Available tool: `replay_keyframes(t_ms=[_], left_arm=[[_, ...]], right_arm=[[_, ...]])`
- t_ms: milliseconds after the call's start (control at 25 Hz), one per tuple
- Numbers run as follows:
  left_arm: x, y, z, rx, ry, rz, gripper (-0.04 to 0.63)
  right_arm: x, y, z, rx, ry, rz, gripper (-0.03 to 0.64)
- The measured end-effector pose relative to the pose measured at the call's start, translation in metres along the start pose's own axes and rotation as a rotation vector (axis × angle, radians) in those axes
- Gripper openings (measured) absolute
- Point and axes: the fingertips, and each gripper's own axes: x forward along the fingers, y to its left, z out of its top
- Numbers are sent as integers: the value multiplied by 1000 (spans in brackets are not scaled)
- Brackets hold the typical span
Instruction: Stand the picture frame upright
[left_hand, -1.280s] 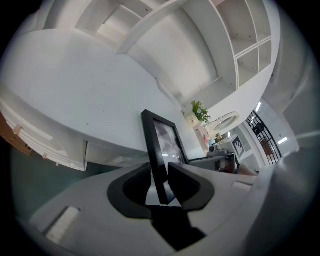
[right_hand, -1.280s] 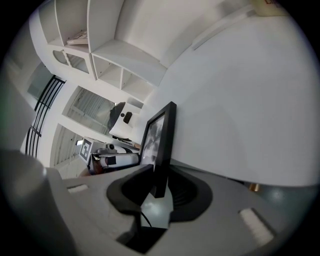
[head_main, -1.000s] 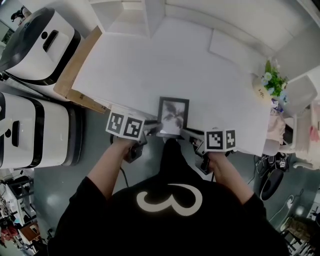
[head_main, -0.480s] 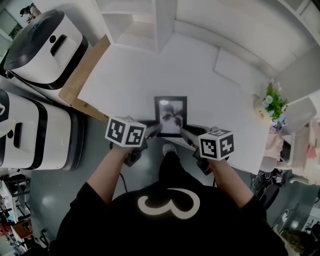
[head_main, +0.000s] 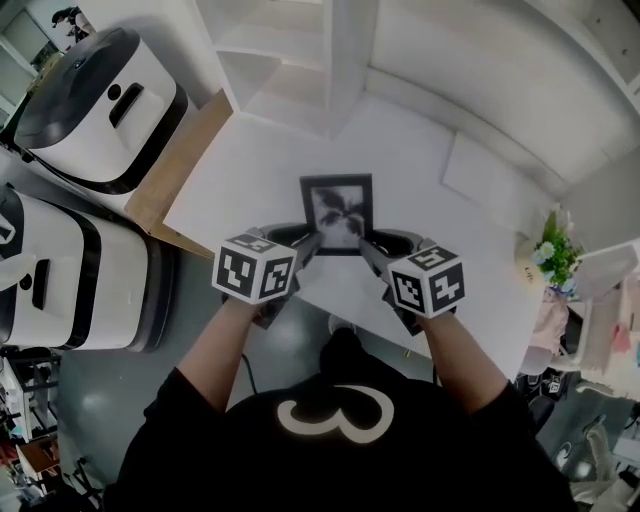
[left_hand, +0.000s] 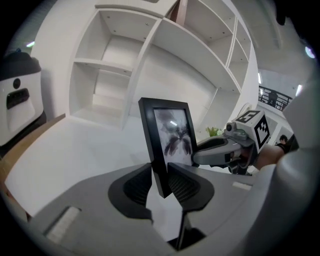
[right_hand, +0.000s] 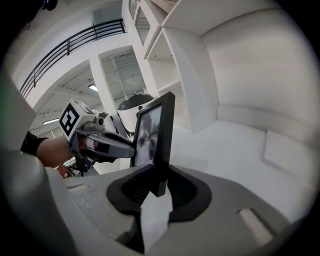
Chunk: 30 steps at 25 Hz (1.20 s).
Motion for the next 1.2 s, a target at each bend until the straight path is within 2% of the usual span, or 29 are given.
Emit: replay_keyframes(t_ms=[280, 520, 1200], left_arm=[[20, 39, 55, 71, -68, 71, 104], [49, 68, 82, 110, -74, 116, 97], [110, 139, 102, 171, -18, 269, 95]], right_arm=[[34, -40, 54, -78, -36, -32, 89], [63, -74, 77, -141, -32, -68, 89], [142, -135, 99, -178, 3, -91, 91]])
